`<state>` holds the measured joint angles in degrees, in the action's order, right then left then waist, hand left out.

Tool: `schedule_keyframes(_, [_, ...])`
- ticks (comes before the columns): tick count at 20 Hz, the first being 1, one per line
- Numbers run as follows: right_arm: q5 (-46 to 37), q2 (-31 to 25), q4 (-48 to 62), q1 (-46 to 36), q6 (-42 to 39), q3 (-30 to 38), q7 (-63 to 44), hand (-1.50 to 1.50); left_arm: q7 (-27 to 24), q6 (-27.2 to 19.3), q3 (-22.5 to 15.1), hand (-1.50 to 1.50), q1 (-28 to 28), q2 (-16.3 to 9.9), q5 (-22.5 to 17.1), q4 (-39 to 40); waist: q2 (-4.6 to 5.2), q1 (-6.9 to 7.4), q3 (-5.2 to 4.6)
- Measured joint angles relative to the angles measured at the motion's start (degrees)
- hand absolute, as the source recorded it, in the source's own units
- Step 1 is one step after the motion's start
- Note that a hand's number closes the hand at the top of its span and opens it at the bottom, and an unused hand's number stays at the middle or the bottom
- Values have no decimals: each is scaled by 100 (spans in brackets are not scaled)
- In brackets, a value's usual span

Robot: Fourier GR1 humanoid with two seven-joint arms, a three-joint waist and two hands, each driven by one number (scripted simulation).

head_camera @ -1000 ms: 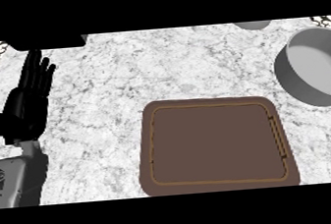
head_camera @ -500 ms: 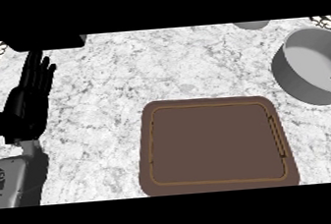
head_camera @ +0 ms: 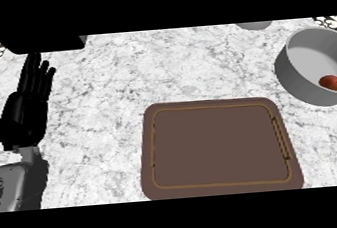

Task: Pick the sweet potato from the tray and place it in the pot

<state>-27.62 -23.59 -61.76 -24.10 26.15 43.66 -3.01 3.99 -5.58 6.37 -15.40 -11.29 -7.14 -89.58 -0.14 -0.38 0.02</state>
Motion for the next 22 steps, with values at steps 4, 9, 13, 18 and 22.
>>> schedule_keyframes(4, [620,108,-563,522,-70,293,345,-150,-15,-13,8,0,47,24,29,-19,-1,-13,-2])
schedule_keyframes(9, [1424,38,-940,1137,-386,718,761,-150,-9,66,42,0,171,7,-8,-157,1,-11,-1])
schedule_keyframes(13, [1966,-45,-999,1636,-652,1083,1129,-150,-165,144,137,0,-27,-13,-36,232,8,-21,-3])
schedule_keyframes(18, [2536,-158,-1020,2257,-1070,1459,1457,-150,-115,112,103,0,-25,41,14,175,7,-10,-2])
schedule_keyframes(22, [2923,-157,-1099,2757,-1424,1729,1686,-150,16,7,20,0,-13,114,109,-15,6,-11,-3])
